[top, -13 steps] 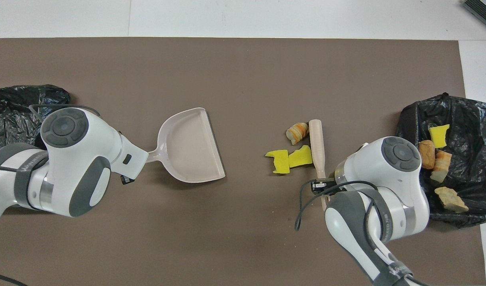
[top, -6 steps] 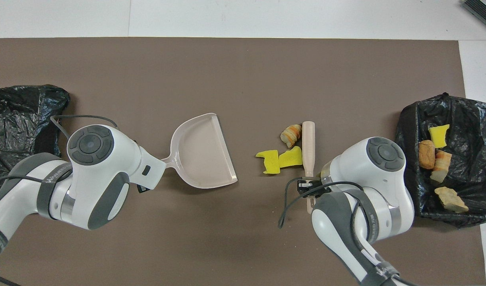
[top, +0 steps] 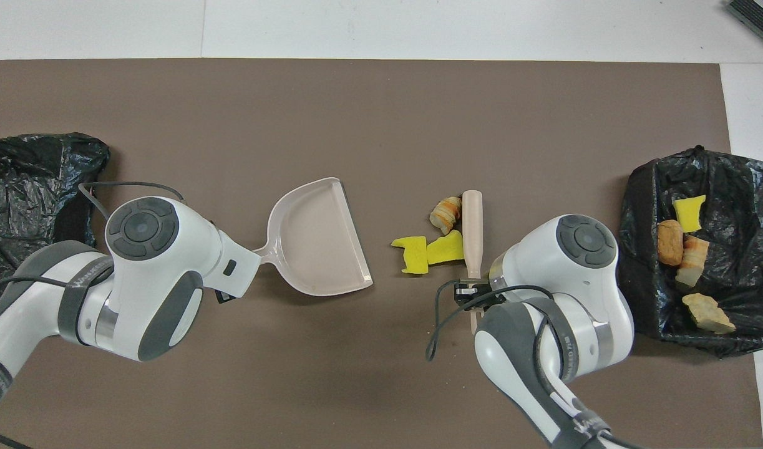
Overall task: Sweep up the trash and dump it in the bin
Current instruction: 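Sweep the bread and sponge pieces into the dustpan with the right gripper, then carry the loaded dustpan to the far black bag with the left gripper, then tip the dustpan over the black bag with the left gripper, then bring the dustpan back to the table center while the right gripper withdraws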
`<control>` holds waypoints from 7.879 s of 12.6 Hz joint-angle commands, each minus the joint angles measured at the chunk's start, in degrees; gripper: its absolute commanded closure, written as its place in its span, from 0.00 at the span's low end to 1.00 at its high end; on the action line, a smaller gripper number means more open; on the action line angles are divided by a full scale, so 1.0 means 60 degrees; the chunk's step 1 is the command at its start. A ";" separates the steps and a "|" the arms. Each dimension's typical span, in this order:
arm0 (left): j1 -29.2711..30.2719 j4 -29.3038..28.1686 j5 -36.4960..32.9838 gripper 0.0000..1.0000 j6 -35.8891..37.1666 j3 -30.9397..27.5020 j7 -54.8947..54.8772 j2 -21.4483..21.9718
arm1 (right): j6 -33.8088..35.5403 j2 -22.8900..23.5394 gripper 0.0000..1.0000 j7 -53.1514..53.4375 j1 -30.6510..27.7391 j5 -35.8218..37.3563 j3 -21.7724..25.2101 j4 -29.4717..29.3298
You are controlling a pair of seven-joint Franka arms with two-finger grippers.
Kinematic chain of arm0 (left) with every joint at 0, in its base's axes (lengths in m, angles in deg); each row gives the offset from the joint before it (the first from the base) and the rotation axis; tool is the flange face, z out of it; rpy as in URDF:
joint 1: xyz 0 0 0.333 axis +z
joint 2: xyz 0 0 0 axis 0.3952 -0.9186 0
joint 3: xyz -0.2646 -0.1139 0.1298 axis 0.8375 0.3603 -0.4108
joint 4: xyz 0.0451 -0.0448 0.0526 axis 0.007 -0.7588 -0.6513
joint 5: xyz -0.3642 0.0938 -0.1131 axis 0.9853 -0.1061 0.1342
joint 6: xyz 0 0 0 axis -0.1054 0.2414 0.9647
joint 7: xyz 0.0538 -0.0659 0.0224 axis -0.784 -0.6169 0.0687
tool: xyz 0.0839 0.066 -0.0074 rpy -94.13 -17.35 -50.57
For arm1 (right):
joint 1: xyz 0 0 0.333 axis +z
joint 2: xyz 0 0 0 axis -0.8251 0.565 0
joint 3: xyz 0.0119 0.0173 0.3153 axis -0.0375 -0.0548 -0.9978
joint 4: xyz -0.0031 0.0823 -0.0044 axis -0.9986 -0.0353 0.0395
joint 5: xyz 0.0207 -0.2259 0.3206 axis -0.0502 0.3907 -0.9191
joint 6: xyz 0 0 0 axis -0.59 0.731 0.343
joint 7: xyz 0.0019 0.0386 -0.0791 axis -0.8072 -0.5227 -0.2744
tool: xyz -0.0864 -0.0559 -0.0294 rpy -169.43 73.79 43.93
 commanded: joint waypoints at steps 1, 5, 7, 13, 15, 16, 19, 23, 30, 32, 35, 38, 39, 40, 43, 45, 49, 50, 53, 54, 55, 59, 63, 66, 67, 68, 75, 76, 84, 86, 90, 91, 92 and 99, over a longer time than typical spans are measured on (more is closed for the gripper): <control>-0.0079 -0.0374 -0.0123 1.00 -0.0287 -0.0103 0.0251 0.0321 | -0.0113 0.0584 1.00 0.0256 0.0305 -0.0410 -0.0043 -0.0554; -0.0035 -0.0374 -0.0123 1.00 -0.0287 -0.0103 0.0251 0.0321 | -0.0449 0.1097 1.00 0.0972 0.1125 -0.1056 -0.0043 -0.1081; -0.0035 -0.0374 -0.0123 1.00 -0.0287 -0.0103 0.0251 0.0321 | -0.0508 0.1346 1.00 0.1281 0.1520 -0.1493 -0.0043 -0.1447; -0.0006 -0.0418 -0.0123 1.00 -0.0287 -0.0103 0.0484 0.0336 | -0.1372 0.1713 1.00 0.1487 0.2444 -0.1584 -0.0043 -0.1698; 0.0023 -0.0389 -0.0108 1.00 -0.0331 -0.0103 0.0558 0.0322 | -0.1372 0.1713 1.00 0.1414 0.2620 -0.1903 -0.0044 -0.1843; 0.0024 -0.0403 -0.0108 1.00 -0.0418 -0.0103 0.0558 0.0321 | -0.1387 0.1728 1.00 0.1370 0.2737 -0.2196 -0.0043 -0.1888; 0.0024 -0.0403 -0.0108 1.00 -0.0434 -0.0103 0.0719 0.0321 | -0.1591 0.1728 1.00 0.1355 0.2942 -0.3092 -0.0044 -0.2005; 0.0492 -0.0316 0.0446 1.00 -0.0566 -0.0103 0.0983 0.0336 | -0.1140 0.1203 1.00 0.1428 0.2812 -0.3020 -0.0029 -0.1976; 0.1575 -0.0242 0.1693 1.00 -0.0493 -0.0118 0.0983 0.0920 | 0.0895 -0.0058 1.00 0.1414 0.1817 -0.1866 0.0074 -0.1947; 0.2012 -0.0009 0.1693 1.00 -0.0288 -0.0132 0.0983 0.1170 | 0.1336 -0.0220 1.00 0.1487 0.1683 -0.1265 0.0074 -0.1831; 0.3255 0.1203 0.1693 1.00 0.0820 -0.0132 0.1013 0.1084 | 0.1265 -0.0643 1.00 0.1472 0.1843 -0.0648 0.0001 -0.1275; 0.4648 0.2376 0.1708 1.00 0.2024 -0.0132 0.0896 0.0601 | 0.1163 -0.0923 1.00 0.1952 0.2793 -0.0048 -0.0014 -0.0586; 0.5087 0.2728 0.1810 1.00 0.2375 -0.0132 0.0895 0.0411 | 0.1118 -0.0909 1.00 0.2318 0.3130 0.0114 -0.0014 -0.0454; 0.5599 0.3079 0.1883 1.00 0.2683 -0.0132 0.0866 0.0264 | 0.1103 -0.0938 1.00 0.2626 0.3452 0.0159 -0.0014 -0.0337; 0.6977 0.4003 0.1768 1.00 0.3431 -0.0147 -0.0068 -0.0132 | 0.0245 -0.1040 1.00 0.3795 0.4419 0.0159 -0.0029 0.0320; 0.7944 0.4399 0.1273 1.00 0.3828 -0.0147 -0.0915 -0.0337 | -0.0927 -0.0895 1.00 0.4676 0.5283 0.0159 -0.0029 0.0936; 0.8534 0.5659 -0.1347 1.00 0.3699 -0.0191 -0.2818 -0.1099 | -0.1767 -0.0894 1.00 0.5178 0.5931 0.0159 -0.0043 0.1759; 0.8505 0.5719 -0.2253 1.00 0.3523 -0.0191 -0.3507 -0.1143 | -0.1753 -0.0880 1.00 0.5178 0.5946 0.0159 -0.0029 0.1730; 0.7689 0.5603 -0.4449 1.00 0.3332 -0.0089 -0.3952 -0.1231 | -0.1564 -0.0675 1.00 0.5135 0.5859 0.0159 -0.0029 0.1423; 0.7409 0.5588 -0.5140 1.00 0.3331 -0.0088 -0.4055 -0.1231 | -0.1186 -0.0544 1.00 0.5033 0.5756 0.0159 -0.0014 0.1161; 0.7145 0.5530 -0.5495 1.00 0.3360 -0.0088 -0.4070 -0.1231 | -0.0617 -0.0456 1.00 0.4974 0.5625 0.0159 -0.0014 0.0869; 0.6396 0.5602 -0.7064 1.00 0.3609 -0.0118 -0.4114 -0.1246 | -0.0391 -0.0455 1.00 0.4243 0.5317 0.0057 -0.0029 0.0749; 0.5693 0.5996 -0.8718 1.00 0.3682 -0.0103 -0.4114 -0.1319 | -0.0420 -0.0499 1.00 0.3482 0.4834 -0.0643 -0.0029 0.0749; 0.5269 0.6669 -0.9508 1.00 0.3960 -0.0103 -0.4071 -0.1480 | -0.0376 -0.0513 0.88 0.3025 0.4526 -0.0807 -0.0029 0.0749; 0.5065 0.6846 -0.9643 1.00 0.4135 -0.0118 -0.4027 -0.1480 | -0.0376 -0.0513 0.59 0.3069 0.4496 -0.0808 -0.0014 0.0734; 0.4773 0.7094 -0.9630 1.00 0.4368 -0.0118 -0.4012 -0.1480 | -0.0333 -0.0629 0.01 0.3127 0.4496 -0.0808 -0.0014 0.0690; 0.3995 0.7522 -0.3972 1.00 0.6127 0.0453 -0.0273 -0.1174 | 0.2432 -0.0923 0.00 0.2428 0.3283 -0.0253 0.0103 -0.1182; 0.3718 0.7376 -0.3439 1.00 0.6216 0.0454 0.0826 -0.1042 | 0.2799 -0.0923 0.00 0.2105 0.2932 -0.0077 0.0118 -0.1504; 0.0366 0.5710 0.0154 1.00 0.4392 0.0673 0.9708 -0.1129 | 0.3212 -0.0923 0.00 -0.0353 0.0339 0.1606 0.0103 -0.2999; -0.0383 0.5078 0.0199 1.00 0.3190 0.0688 1.1067 -0.1230 | 0.3402 -0.0894 0.00 -0.1582 -0.0451 0.1901 0.0118 -0.3409; -0.1690 0.5060 0.0185 1.00 0.0977 0.0688 1.3273 -0.2649 | 0.3725 -0.0763 0.00 -0.3140 -0.1814 0.2736 0.0103 -0.4304; -0.1937 0.5032 0.0199 1.00 0.0610 0.0688 1.3534 -0.2812 | 0.3725 -0.0748 0.00 -0.3388 -0.2079 0.2853 0.0103 -0.4494; -0.2012 0.4988 0.0185 1.00 0.0302 0.0688 1.3827 -0.2944 | 0.3711 -0.0733 0.00 -0.3608 -0.2342 0.2884 0.0103 -0.4597; -0.2408 0.4784 0.0185 0.89 -0.0375 0.0688 1.4240 -0.3751 | 0.4325 -0.0337 0.00 -0.3423 -0.3399 0.3060 0.0133 -0.6047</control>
